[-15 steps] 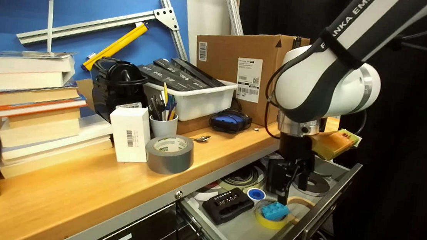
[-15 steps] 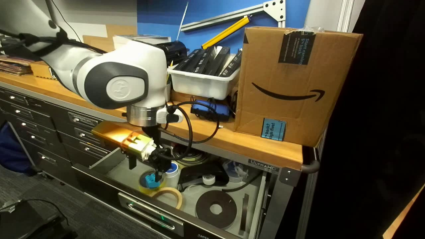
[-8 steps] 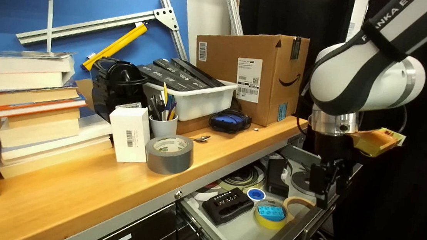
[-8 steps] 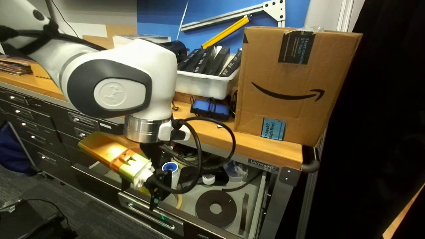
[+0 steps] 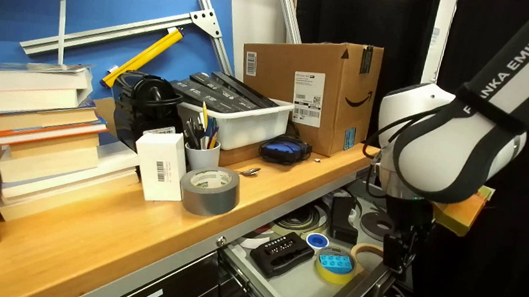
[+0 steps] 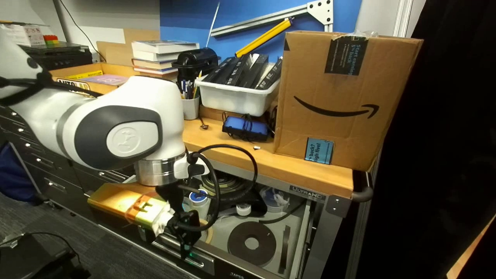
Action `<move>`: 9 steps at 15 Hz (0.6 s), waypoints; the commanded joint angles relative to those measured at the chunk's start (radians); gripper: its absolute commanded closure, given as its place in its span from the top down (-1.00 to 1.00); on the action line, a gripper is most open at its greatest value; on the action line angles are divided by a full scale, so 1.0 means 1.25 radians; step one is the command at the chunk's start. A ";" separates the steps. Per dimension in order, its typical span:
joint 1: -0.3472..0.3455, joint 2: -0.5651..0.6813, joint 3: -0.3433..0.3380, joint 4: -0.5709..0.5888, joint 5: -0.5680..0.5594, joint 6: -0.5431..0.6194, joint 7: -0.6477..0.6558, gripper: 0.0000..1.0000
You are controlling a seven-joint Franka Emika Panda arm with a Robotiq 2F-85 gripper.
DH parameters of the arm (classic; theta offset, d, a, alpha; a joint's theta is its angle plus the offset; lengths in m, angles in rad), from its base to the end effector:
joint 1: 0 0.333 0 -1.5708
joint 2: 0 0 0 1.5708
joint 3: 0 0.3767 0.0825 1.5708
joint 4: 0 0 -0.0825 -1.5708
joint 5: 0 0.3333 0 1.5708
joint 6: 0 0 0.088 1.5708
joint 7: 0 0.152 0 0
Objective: Put the LEGO block in the drawer and close it
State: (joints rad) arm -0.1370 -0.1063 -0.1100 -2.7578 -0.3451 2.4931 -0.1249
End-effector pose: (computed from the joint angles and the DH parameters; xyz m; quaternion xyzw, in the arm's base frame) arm 0.3239 -0.0886 0.2974 0.9896 0.0852 -0.0921 0.0710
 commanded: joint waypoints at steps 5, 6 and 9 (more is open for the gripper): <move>0.036 0.065 0.064 0.001 -0.168 0.144 0.186 1.00; 0.044 0.069 0.070 0.001 -0.186 0.159 0.209 1.00; 0.068 0.093 0.083 0.022 -0.227 0.197 0.279 1.00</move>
State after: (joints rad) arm -0.0792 -0.0166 -0.0199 -2.7560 -0.5789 2.6777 0.1417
